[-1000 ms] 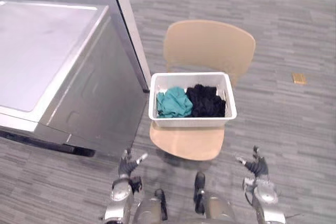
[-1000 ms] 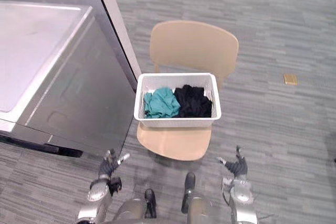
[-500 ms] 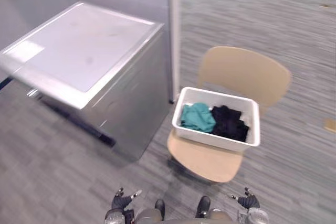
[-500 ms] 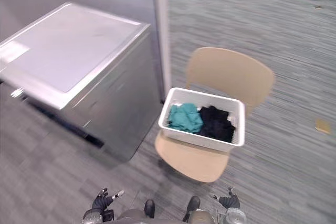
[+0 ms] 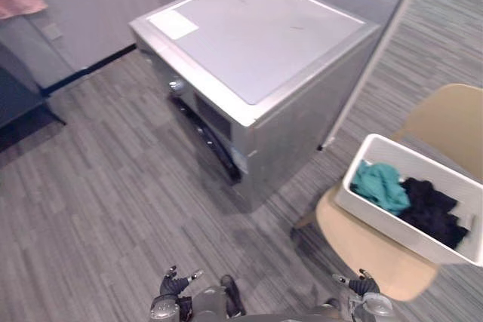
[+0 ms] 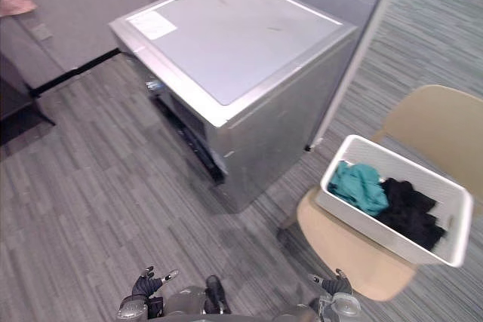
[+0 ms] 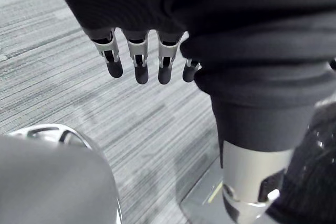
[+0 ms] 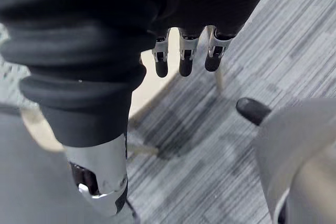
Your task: Pick up the laundry basket with both hands and put the clothes into the washing machine.
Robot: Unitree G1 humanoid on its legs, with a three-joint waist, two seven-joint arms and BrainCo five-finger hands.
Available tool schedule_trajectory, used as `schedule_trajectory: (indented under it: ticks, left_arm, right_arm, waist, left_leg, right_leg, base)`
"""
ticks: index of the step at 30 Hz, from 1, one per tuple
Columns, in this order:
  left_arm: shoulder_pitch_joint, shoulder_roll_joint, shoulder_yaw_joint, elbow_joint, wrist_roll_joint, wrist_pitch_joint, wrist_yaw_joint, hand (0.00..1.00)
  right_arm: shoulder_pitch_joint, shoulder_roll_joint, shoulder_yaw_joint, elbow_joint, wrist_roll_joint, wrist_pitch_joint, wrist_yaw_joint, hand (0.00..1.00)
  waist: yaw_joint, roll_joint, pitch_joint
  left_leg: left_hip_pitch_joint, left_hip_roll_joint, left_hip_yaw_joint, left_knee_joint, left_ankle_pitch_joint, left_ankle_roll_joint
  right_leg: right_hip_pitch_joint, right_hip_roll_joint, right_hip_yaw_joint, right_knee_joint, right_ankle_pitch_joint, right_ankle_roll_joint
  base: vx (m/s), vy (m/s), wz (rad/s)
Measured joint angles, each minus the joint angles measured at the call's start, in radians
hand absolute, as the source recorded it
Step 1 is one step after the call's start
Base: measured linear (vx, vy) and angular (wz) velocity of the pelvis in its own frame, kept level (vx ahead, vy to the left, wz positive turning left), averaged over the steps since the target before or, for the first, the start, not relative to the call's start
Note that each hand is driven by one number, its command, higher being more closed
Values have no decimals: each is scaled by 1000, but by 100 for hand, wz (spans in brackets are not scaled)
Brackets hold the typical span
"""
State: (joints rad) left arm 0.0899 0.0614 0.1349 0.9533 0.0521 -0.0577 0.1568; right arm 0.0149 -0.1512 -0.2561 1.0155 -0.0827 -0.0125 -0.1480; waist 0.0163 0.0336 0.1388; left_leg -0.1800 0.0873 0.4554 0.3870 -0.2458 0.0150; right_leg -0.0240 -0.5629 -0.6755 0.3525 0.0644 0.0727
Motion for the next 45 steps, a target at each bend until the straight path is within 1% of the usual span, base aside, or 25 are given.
schedule_trajectory:
  ticks: [1, 2, 3, 4, 5, 6, 7, 8, 9, 10, 12, 13, 14, 15, 16, 17, 18, 20, 23, 25, 27, 30, 37, 42, 45]
  left_arm:
    - [5, 10, -36, -1, 2, 0, 0, 0]
    - [-4, 21, -55, -1, 3, 1, 1, 0]
    - [-7, 32, -60, -1, 7, 1, 0, 0]
    - [-5, 51, -62, -1, 12, 1, 1, 0]
    - [-5, 52, -62, -1, 12, 1, 1, 0]
    - [-9, 53, -61, 0, 12, 1, 2, 0]
    - [-8, 51, -61, 0, 14, 2, 2, 0]
    - [-12, 48, -62, 2, 19, 2, 1, 0]
    - [-24, 26, -63, 4, 21, 2, 0, 0]
    - [-27, 16, -55, 4, 22, 2, 0, 0]
    - [-21, -2, -32, 4, 29, 3, 0, 0]
    - [-23, -16, -14, 5, 30, 3, -1, 0]
    - [-20, -21, -12, 5, 30, 2, -1, 0]
    - [-12, -30, -12, 5, 31, 1, -2, 0]
    - [-2, -41, -12, 5, 30, 2, -2, 0]
    - [-1, -40, -11, 4, 29, 1, -2, 0]
    - [-1, -30, -12, 2, 31, 1, -2, 0]
    - [-1, -26, -12, 3, 31, 1, -1, 0]
    - [0, -22, -12, 5, 32, 1, -2, 0]
    - [1, -22, -12, 4, 32, -1, -1, 0]
    - [3, -22, -12, 4, 40, -6, 0, 0]
    - [7, -23, -13, 4, 42, -6, 1, 0]
    - [7, -23, -25, -1, 59, -7, 20, 0]
    - [6, -22, -26, -23, 57, -9, 30, 0]
    - [2, -14, -25, -37, 57, -17, 46, 0]
  right_arm:
    - [-10, 0, 15, -1, -3, 0, 0, 0]
    - [-14, 7, 29, -1, -3, -1, 0, 0]
    - [-22, 15, 34, -3, -2, -3, 1, 0]
    - [-22, 29, 54, -5, -2, -3, 0, 0]
    - [-22, 31, 63, -5, -2, -3, 0, 0]
    - [-27, 31, 69, -5, -2, -4, 0, 0]
    - [-29, 31, 68, -12, -2, -6, 0, 0]
    - [-30, 29, 68, -15, -2, -9, -1, 0]
    - [-26, 21, 62, -11, -1, -9, -2, 0]
    - [-26, 28, 60, -12, -1, -9, -1, 0]
    - [-18, 46, 62, -23, 2, -9, 1, 0]
    - [-12, 64, 63, -30, 4, -9, 2, 0]
    - [-10, 76, 66, -32, 5, -9, 5, 0]
    - [-5, 83, 68, -39, 13, -11, 16, 0]
    - [4, 81, 82, -55, 15, -15, 22, 0]
    - [6, 84, 90, -56, 16, -15, 22, 0]
    - [6, 90, 140, -76, 16, -20, 25, 0]
    - [0, 107, 199, -94, 15, -27, 43, 0]
    - [-20, 129, 286, -98, 15, -30, 65, 0]
    - [-32, 142, 335, -98, 14, -32, 69, 0]
    - [-62, 148, 391, -100, 12, -49, 89, 0]
    - [-90, 153, 440, -102, 12, -54, 93, 0]
    - [-136, 135, 461, -257, 24, -59, 77, 0]
    - [-217, 123, 406, -380, 3, -63, -14, 0]
    - [-244, 122, 380, -437, -4, -65, -57, 0]
  waist:
    - [-18, 25, 10]
    - [-31, 25, 18]
    - [-33, 22, 24]
    - [-37, 2, 33]
    - [-37, -3, 38]
    - [-35, -5, 37]
    - [-36, -7, 34]
    - [-38, -4, 36]
    - [-56, 10, 36]
    - [-45, 9, 35]
    - [-37, 8, 35]
    - [-29, -8, 41]
    - [-25, -22, 43]
    - [-28, -19, 32]
    - [-24, -2, 23]
    - [-22, 6, 15]
    - [-13, -11, 7]
    - [-1, -24, 2]
    - [0, -34, -3]
    - [2, -36, -4]
    - [4, -40, -7]
    - [3, -39, -7]
    - [2, -31, -2]
    - [8, -3, 18]
    - [24, 8, 40]
  left_leg:
    - [33, -26, -38, -21, -10, 17]
    - [60, -38, -59, -48, -8, 18]
    - [80, -43, -68, -64, -5, 19]
    - [127, -63, -88, -103, 10, 28]
    - [144, -71, -96, -116, 12, 27]
    - [157, -75, -105, -128, 13, 25]
    - [159, -75, -129, -123, 15, 22]
    - [156, -78, -150, -122, 16, 20]
    - [156, -78, -195, -129, 31, -3]
    - [162, -75, -207, -137, 46, -29]
    - [182, -66, -211, -132, 53, -39]
    - [162, -69, -215, -70, 52, -55]
    - [160, -76, -215, -77, 45, -51]
    - [168, -79, -232, -193, 67, -63]
    - [167, -48, -264, -278, 185, -56]
    - [172, -49, -261, -282, 188, -54]
    - [172, -59, -268, -286, 197, -52]
    - [179, -63, -277, -298, 198, -51]
    - [183, -68, -314, -303, 198, -51]
    - [192, -67, -321, -308, 201, -51]
    - [199, -69, -327, -336, 229, -53]
    - [219, -60, -333, -390, 255, -57]
    - [217, -51, -363, -457, 290, -56]
    - [146, -57, -372, -461, 308, -47]
    - [117, -62, -372, -460, 312, -50]
  right_leg:
    - [-102, -7, 174, 212, -64, -140]
    - [-153, 61, 309, 304, -145, -50]
    - [-175, 121, 378, 340, -186, -29]
    - [-195, 250, 470, 337, -261, -34]
    - [-200, 298, 482, 309, -283, -41]
    - [-212, 368, 500, 258, -310, -41]
    - [-220, 452, 536, 153, -311, -42]
    - [-219, 479, 552, 110, -278, -76]
    - [-181, 483, 546, 64, -258, -61]
    - [-148, 484, 533, 32, -255, -66]
    - [-98, 489, 510, -10, -253, -69]
    - [-52, 473, 506, -37, -251, -72]
    - [-29, 462, 505, -52, -251, -72]
    - [-5, 456, 495, -60, -251, -72]
    - [10, 478, 481, -63, -255, -65]
    - [14, 477, 482, -65, -258, -62]
    - [27, 472, 482, -82, -258, -61]
    - [43, 468, 479, -105, -258, -61]
    - [80, 471, 450, -143, -257, -60]
    - [100, 474, 445, -158, -257, -60]
    - [108, 476, 441, -181, -251, -57]
    - [112, 492, 441, -198, -244, -60]
    - [86, 514, 445, -217, -216, -65]
    - [15, 508, 450, -215, -185, -49]
    - [-19, 502, 455, -208, -181, -41]
  base:
    - [163, 295, 54]
    - [225, 287, 68]
    - [224, 127, 76]
    - [226, 94, 62]
    - [183, 39, 58]
    - [232, -8, 43]
    - [232, -25, 51]
    - [311, -30, 87]
    - [268, -26, 77]
    - [268, -32, 62]
    - [242, -59, 27]
    - [228, -44, 33]
    - [188, -39, 43]
    - [156, -11, 39]
    - [123, -11, 32]
    - [154, 19, 28]
    - [106, 15, 16]
    - [106, 24, 19]
    - [73, -11, 36]
    - [30, -30, 21]
    - [-14, -54, 9]
    - [-47, -66, 2]
    - [-98, -9, 1]
    - [-162, 61, 3]
    - [-99, 52, -1]
